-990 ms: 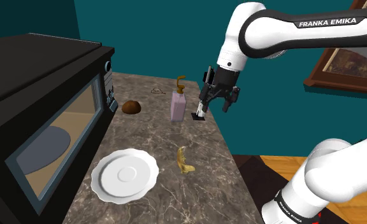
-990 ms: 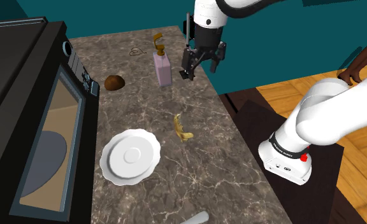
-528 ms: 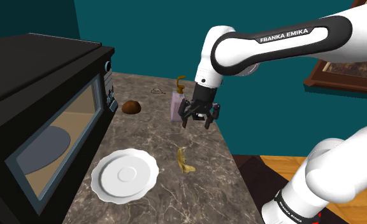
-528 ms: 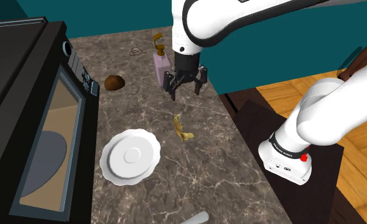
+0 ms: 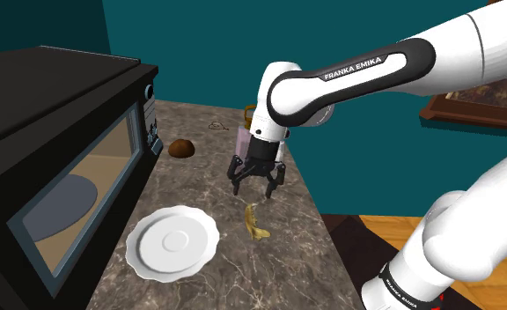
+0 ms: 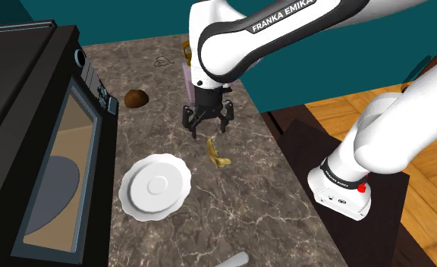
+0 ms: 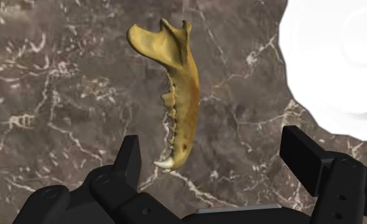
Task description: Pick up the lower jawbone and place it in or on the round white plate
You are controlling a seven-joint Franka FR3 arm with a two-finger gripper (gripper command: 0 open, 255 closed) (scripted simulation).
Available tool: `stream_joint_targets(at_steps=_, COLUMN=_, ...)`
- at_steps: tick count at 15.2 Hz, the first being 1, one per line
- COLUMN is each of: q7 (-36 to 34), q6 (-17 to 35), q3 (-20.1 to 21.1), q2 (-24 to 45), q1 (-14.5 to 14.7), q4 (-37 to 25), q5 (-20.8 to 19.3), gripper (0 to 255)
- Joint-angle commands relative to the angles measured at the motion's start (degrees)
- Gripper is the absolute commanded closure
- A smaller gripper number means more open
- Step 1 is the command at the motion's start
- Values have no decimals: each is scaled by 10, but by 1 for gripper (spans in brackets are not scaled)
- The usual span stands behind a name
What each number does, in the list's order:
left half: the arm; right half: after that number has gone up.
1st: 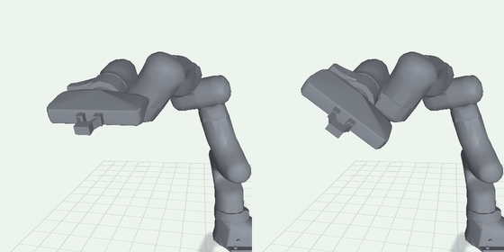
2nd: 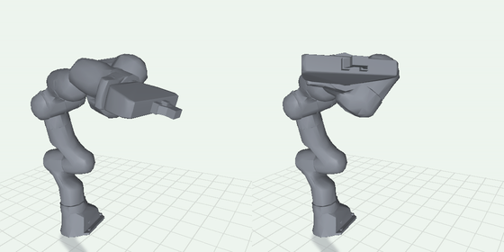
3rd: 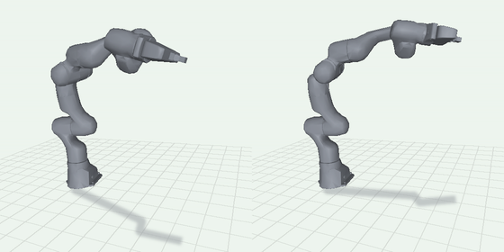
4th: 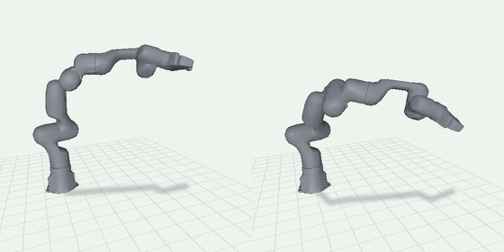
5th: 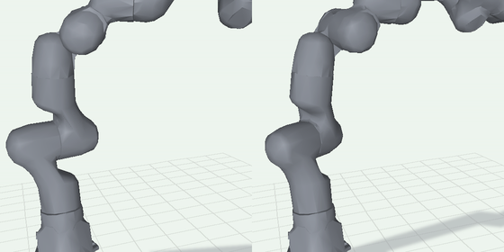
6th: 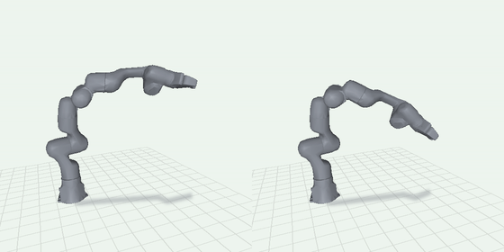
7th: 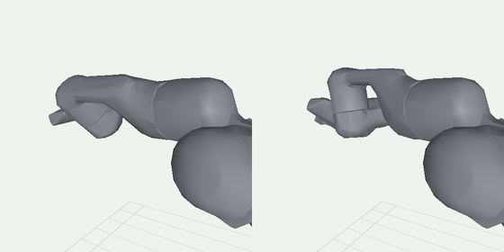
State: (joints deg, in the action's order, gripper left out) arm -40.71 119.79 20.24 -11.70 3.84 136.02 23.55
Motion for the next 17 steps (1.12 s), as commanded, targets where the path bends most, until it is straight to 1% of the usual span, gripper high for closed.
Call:
stream_joint_targets(at_steps=1, q7=-1, q6=16, q3=4, q2=7, q1=3, q4=8, q5=3, gripper=0)
stream_joint_targets(at_steps=4, q7=0, q6=38, q3=9, q2=17, q1=6, q4=19, q5=6, gripper=0)
stream_joint_targets(at_steps=11, q7=0, q6=38, q3=9, q2=17, q1=6, q4=19, q5=6, gripper=0)
stream_joint_targets(at_steps=12, q7=0, q6=38, q3=9, q2=17, q1=6, q4=19, q5=6, gripper=255)
stream_joint_targets(at_steps=17, q7=0, q6=38, q3=9, q2=17, q1=6, q4=19, q5=6, gripper=255)
